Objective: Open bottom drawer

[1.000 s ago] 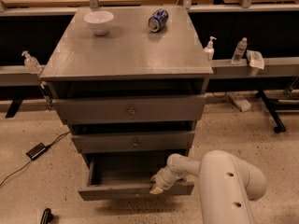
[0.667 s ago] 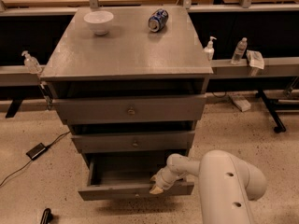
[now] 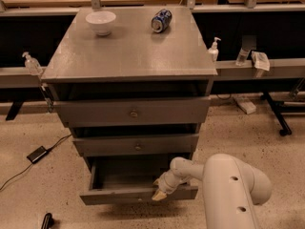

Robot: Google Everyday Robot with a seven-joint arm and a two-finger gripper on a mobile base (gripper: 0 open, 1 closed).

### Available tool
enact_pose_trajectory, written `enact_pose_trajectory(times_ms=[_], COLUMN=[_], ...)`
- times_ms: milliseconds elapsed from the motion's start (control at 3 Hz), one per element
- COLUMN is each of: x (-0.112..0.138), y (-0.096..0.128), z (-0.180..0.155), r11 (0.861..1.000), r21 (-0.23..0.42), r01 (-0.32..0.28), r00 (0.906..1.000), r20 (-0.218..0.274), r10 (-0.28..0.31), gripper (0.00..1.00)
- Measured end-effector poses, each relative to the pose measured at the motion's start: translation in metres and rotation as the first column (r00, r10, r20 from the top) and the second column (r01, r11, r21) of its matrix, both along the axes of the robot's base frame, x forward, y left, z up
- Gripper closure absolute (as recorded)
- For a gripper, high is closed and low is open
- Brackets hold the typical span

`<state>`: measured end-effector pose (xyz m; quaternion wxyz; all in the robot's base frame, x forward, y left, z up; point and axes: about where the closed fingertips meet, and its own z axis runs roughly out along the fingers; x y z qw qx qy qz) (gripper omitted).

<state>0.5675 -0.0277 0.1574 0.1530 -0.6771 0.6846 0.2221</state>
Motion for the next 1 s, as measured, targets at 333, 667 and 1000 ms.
enact_pose_trajectory(times_ms=[333,667,1000], x=[0.000,-0.003,-0.007], y=[-0.002,-0.029,-0.068], z=[0.003,0.036,0.069], r11=[1.000,0.999,0.992], r21=[0.000,0.000,0.015], r01=[0.004,0.052,0.125], r00=[1.0000,0.9932,0.9718], r20=[0.008,0.104,0.200], r10=[-0.004,-0.052,-0.126], gripper=[0.00,0.00,0.00])
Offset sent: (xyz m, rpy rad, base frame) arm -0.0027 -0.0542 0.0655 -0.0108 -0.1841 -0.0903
